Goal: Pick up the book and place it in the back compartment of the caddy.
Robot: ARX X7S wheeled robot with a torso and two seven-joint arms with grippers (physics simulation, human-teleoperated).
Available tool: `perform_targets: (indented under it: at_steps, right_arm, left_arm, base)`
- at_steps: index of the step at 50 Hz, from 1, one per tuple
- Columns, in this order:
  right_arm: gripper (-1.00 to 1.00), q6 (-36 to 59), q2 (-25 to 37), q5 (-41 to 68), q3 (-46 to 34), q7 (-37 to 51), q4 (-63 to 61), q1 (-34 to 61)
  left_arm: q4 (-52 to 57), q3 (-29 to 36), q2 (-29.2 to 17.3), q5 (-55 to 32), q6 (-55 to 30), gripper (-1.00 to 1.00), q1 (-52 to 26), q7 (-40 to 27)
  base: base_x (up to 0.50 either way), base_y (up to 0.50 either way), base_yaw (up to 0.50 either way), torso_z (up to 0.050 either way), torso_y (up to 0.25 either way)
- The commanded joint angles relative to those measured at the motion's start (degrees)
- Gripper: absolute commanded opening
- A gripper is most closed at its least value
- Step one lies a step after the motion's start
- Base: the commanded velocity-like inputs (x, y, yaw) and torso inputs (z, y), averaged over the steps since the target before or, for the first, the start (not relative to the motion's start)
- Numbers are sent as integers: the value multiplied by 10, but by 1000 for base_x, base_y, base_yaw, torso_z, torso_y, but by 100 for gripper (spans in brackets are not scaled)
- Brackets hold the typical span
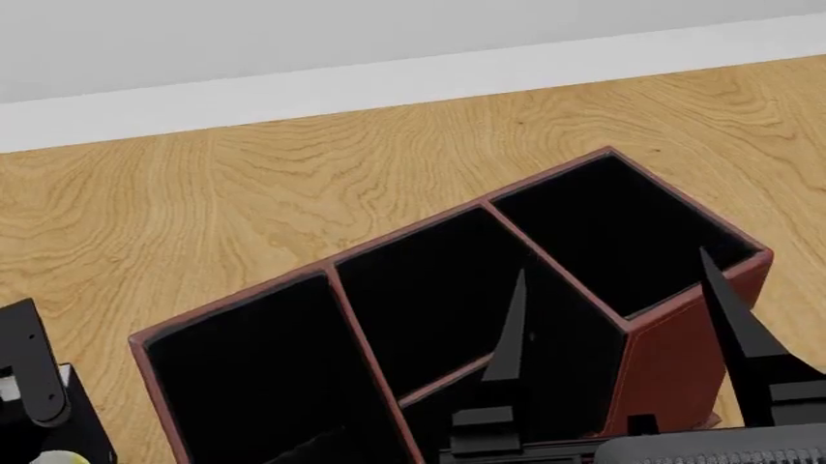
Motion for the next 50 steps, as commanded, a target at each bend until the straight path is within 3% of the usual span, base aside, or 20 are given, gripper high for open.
perform_targets:
  at_steps: [1, 36, 45, 50]
  right_arm:
    - [100, 0, -11, -14, 15, -16, 1, -5]
    - [100, 0, -12, -13, 17, -17, -1, -2]
    - [100, -1, -13, -14, 16, -20, -1, -1]
    - [100, -5, -12, -16, 17, -20, 0, -3]
  left_arm:
    - [-39, -36, 37, 45, 22, -100, 11, 12]
    - [-201, -52, 86, 108, 117, -100, -110, -81]
    - [-215, -53, 85, 124, 114, -100, -163, -86]
    - [-176, -70, 85, 126, 72, -100, -209, -99]
  base:
    - [10, -6, -6, 0, 0]
    - [1, -1, -3, -1, 0]
    - [0, 0, 0, 0, 0]
    - [0, 0, 0, 0, 0]
